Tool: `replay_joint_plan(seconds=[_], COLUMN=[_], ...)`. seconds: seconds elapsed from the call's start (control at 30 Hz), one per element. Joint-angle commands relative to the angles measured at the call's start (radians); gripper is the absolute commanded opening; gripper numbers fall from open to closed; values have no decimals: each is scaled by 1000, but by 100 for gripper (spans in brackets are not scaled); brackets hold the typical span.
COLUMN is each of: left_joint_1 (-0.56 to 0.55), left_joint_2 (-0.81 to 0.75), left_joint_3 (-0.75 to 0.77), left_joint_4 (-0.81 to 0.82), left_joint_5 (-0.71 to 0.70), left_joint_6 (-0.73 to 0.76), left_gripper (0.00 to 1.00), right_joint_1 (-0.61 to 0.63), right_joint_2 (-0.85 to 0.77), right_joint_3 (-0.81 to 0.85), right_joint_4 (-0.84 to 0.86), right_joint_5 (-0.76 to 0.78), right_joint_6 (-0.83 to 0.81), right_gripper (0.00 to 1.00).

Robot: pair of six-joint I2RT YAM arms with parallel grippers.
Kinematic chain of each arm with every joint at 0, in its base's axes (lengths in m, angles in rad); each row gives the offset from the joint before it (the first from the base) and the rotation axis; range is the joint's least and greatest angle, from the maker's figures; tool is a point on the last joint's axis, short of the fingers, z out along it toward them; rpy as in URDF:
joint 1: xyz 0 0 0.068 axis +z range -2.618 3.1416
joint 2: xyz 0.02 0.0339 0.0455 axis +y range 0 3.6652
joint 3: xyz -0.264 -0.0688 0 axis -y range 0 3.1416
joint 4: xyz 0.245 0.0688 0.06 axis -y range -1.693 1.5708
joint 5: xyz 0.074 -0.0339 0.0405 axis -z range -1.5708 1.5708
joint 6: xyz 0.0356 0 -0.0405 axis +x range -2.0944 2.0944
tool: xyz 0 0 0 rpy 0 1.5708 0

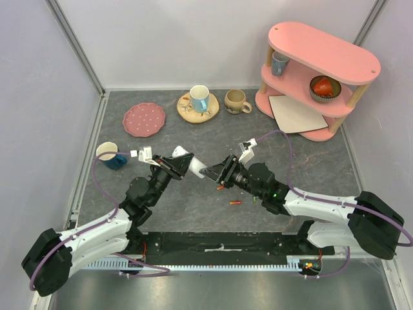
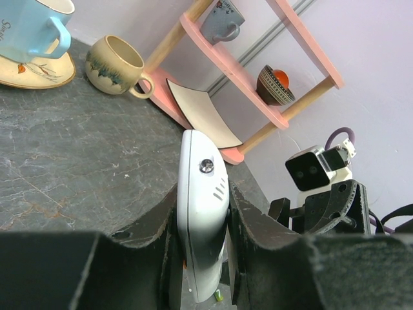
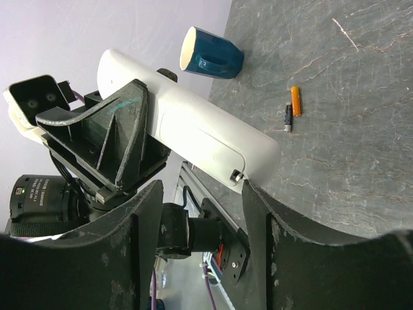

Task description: Load the batteries into the remote control

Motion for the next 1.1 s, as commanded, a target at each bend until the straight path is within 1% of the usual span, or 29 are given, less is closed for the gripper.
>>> replay_joint_plan(seconds=[0.0, 0.8, 1.07], left_joint_1=[-13, -27, -41], left_joint_2=[-2, 13, 33], left_joint_3=[-1, -12, -12], left_joint_4=[87, 156, 177], left_joint_5=[29, 94, 112], left_joint_6=[-25, -39, -50], left_gripper=[2, 2, 2], right_joint_1=[-2, -5, -14], right_joint_2=[17, 41, 84], right_joint_3=[29, 43, 37], right_joint_4=[57, 73, 177], right_joint_5=[13, 5, -39], right_joint_6=[-5, -2, 23], right_gripper=[60, 59, 59])
